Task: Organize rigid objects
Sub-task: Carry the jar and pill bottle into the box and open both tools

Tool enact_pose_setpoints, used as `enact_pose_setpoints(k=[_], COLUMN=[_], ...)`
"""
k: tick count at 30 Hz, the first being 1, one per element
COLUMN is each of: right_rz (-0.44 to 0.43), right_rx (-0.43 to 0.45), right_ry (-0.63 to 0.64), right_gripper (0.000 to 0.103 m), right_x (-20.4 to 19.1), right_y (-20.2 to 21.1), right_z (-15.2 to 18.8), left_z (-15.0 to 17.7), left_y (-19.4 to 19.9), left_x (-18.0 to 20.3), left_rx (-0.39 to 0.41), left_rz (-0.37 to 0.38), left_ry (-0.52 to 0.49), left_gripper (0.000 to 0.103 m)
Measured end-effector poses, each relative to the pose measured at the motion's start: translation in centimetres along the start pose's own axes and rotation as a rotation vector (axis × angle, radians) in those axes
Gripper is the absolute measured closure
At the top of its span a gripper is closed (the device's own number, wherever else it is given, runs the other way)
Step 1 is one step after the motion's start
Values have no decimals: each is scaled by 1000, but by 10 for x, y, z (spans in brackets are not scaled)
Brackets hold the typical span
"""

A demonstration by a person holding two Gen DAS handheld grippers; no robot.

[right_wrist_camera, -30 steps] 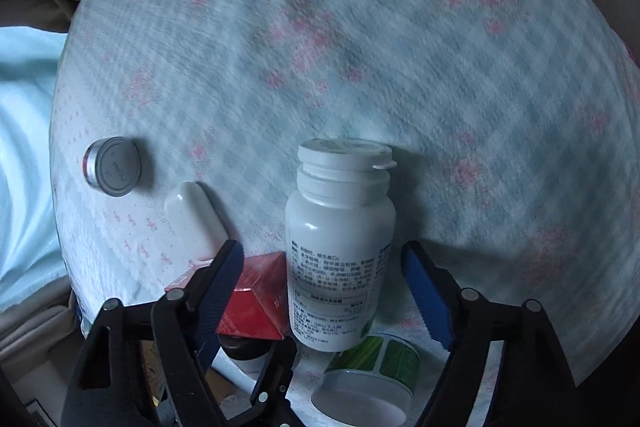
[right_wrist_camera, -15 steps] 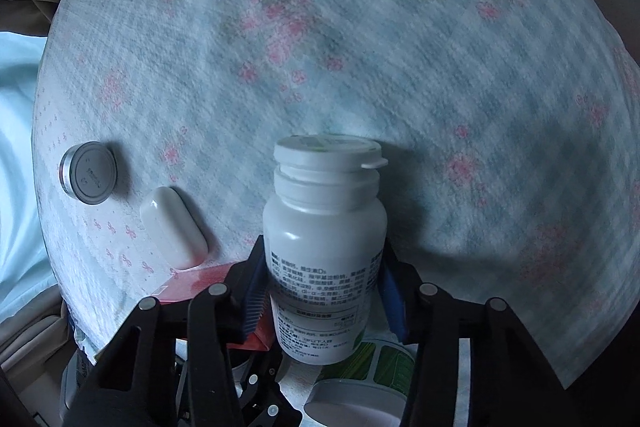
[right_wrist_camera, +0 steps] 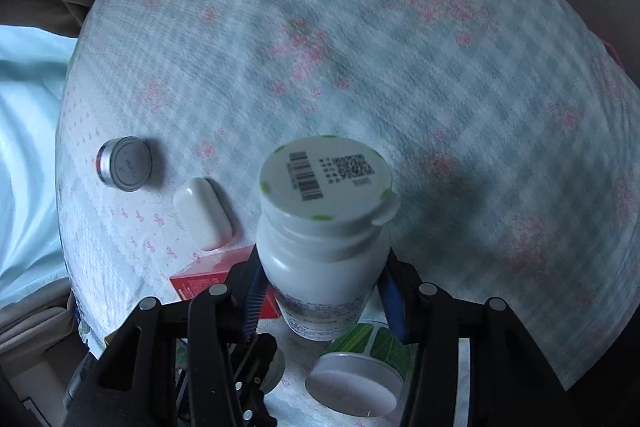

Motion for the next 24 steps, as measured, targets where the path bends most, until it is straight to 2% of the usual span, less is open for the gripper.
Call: enact_pose_setpoints(k=[4, 9, 15, 18, 24], right_rz=[-13, -20, -65, -81, -134], right_rx=[43, 101, 152, 155, 134], right_ry=[44, 166, 277, 345, 499], right_gripper=[57, 57, 57, 57, 57], right_x=[-8, -22, -50, -82, -138], right_y=[26, 74, 133, 148, 170], right_z=[4, 21, 56, 74, 114], left_z=[4, 9, 25, 29, 46], left_y=[34, 87, 172, 204, 269], left_x=[-5, -10, -36, -50, -106], left_rx=[48, 131, 252, 309, 394], left_rz=[11, 20, 29, 25, -4], left_ry=[9, 37, 101, 137, 221], left_gripper=[50, 50, 50, 50, 50])
Point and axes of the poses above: each gripper's, at about its wrist camera, not at the fingertips, and y roughly against the way its jaws point, x to its right, z to its underside, the point moved 8 cm from there along -y, roughly the way its jaws point, and after that the axes turned 12 degrees about y, right-handed, at the moved point
